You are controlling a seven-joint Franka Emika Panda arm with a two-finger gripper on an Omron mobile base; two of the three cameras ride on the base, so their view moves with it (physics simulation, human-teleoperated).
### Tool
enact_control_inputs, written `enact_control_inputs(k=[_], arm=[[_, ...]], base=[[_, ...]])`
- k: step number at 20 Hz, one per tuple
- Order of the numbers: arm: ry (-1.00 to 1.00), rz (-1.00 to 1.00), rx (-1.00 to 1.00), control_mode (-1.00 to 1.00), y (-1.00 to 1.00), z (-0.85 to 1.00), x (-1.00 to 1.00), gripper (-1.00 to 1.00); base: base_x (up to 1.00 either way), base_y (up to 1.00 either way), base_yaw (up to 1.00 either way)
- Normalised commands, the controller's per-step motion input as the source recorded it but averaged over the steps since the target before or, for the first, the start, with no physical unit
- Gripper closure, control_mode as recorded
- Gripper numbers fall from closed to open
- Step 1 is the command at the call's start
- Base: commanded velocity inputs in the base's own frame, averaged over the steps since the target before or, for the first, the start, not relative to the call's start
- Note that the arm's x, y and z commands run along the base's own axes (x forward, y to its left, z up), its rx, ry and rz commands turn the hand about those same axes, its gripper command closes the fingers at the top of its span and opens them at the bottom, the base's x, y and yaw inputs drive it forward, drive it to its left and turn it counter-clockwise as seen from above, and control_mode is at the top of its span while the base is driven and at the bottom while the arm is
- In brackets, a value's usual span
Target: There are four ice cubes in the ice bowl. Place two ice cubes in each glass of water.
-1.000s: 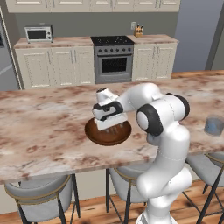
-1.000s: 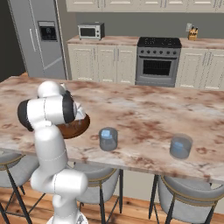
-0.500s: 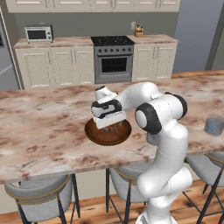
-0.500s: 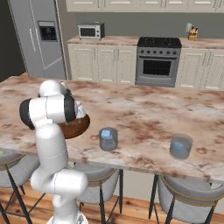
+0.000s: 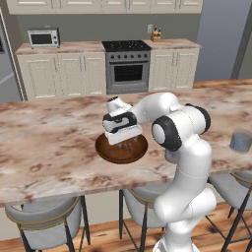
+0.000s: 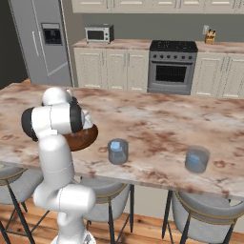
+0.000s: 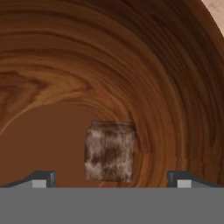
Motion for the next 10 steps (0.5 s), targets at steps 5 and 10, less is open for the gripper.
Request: enact_control_inputs(k=[5, 10], arm=[[0.0, 0.0, 0.0, -1.0, 0.0, 0.0, 0.01, -1.0], [0.0, 0.0, 0.0, -1.0, 0.0, 0.0, 0.01, -1.0]], base=[[0.0, 0.0, 0.0], [0.0, 0.0, 0.0]])
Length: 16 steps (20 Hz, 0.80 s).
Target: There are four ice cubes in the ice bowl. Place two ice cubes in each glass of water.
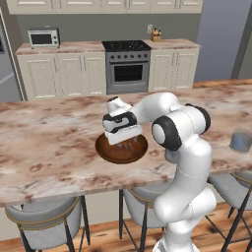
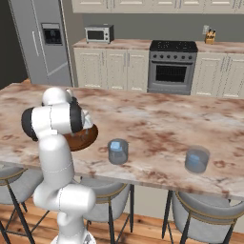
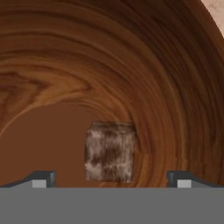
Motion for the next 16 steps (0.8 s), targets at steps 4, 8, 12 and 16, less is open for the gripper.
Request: enact_control_inputs(k=[4, 8, 12, 16], arm=[[0.0, 0.0, 0.0, -1.0, 0.0, 0.0, 0.0, -1.0], [-0.07, 0.0, 0.0, -1.0, 0.0, -0.16, 0.05, -1.0], [-0.09, 0.0, 0.0, -1.0, 0.0, -0.15, 0.22, -1.0], [-0.02, 0.0, 0.0, -1.0, 0.0, -0.03, 0.03, -1.0]], base=[[0.0, 0.0, 0.0], [0.0, 0.0, 0.0], [0.0, 0.0, 0.0], [0.0, 0.0, 0.0]])
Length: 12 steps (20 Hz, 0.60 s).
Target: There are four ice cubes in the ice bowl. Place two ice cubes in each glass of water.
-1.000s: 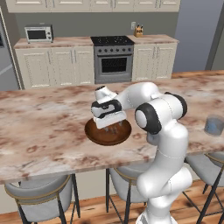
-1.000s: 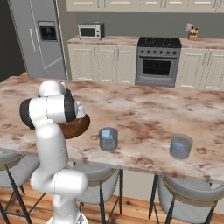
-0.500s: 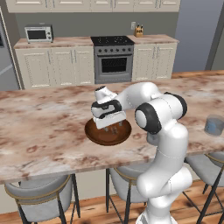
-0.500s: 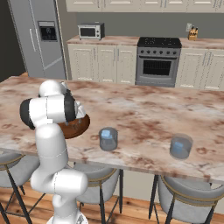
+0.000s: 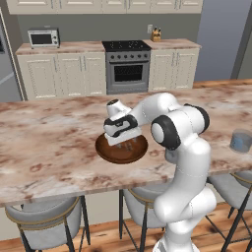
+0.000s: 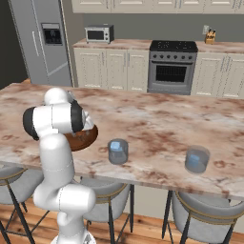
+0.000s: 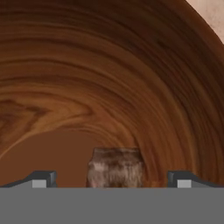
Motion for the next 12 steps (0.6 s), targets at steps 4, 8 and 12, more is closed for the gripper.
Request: enact_control_inputs(k=[4, 8, 12], arm=[[0.0, 0.0, 0.0, -1.0, 0.0, -0.04, 0.07, -1.0], [-0.01, 0.0, 0.0, -1.0, 0.0, -0.06, 0.19, -1.0], [-0.03, -0.01, 0.0, -1.0, 0.01, -0.05, 0.15, -1.0]], base=[[0.0, 0.0, 0.0], [0.0, 0.0, 0.0], [0.0, 0.0, 0.0]])
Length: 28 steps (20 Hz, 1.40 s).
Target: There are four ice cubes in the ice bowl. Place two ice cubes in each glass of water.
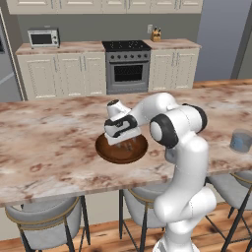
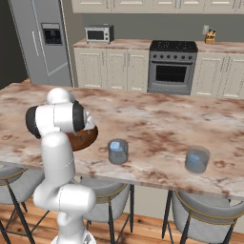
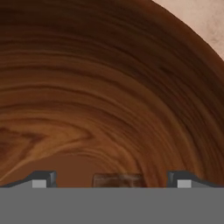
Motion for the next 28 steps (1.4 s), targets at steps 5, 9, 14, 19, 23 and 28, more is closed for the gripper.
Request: enact_control_inputs(k=[5, 9, 14, 19, 23, 28], arm=[[-0.02, -0.06, 0.0, -1.0, 0.0, 0.0, 0.01, -1.0], [-0.01, -0.08, 0.0, -1.0, 0.0, -0.08, 0.0, -1.0], [0.0, -0.07, 0.0, -1.0, 0.0, -0.14, 0.0, -1.0], [-0.01, -0.04, 0.0, -1.0, 0.0, -0.05, 0.0, -1.0], [-0.07, 0.0, 0.0, -1.0, 0.0, 0.0, -0.18, -1.0], [-0.12, 0.0, 0.0, -1.0, 0.0, 0.0, -0.54, -1.0]], base=[[0.0, 0.0, 0.0], [0.0, 0.0, 0.0], [0.0, 0.0, 0.0], [0.0, 0.0, 0.0], [0.0, 0.0, 0.0], [0.0, 0.0, 0.0]])
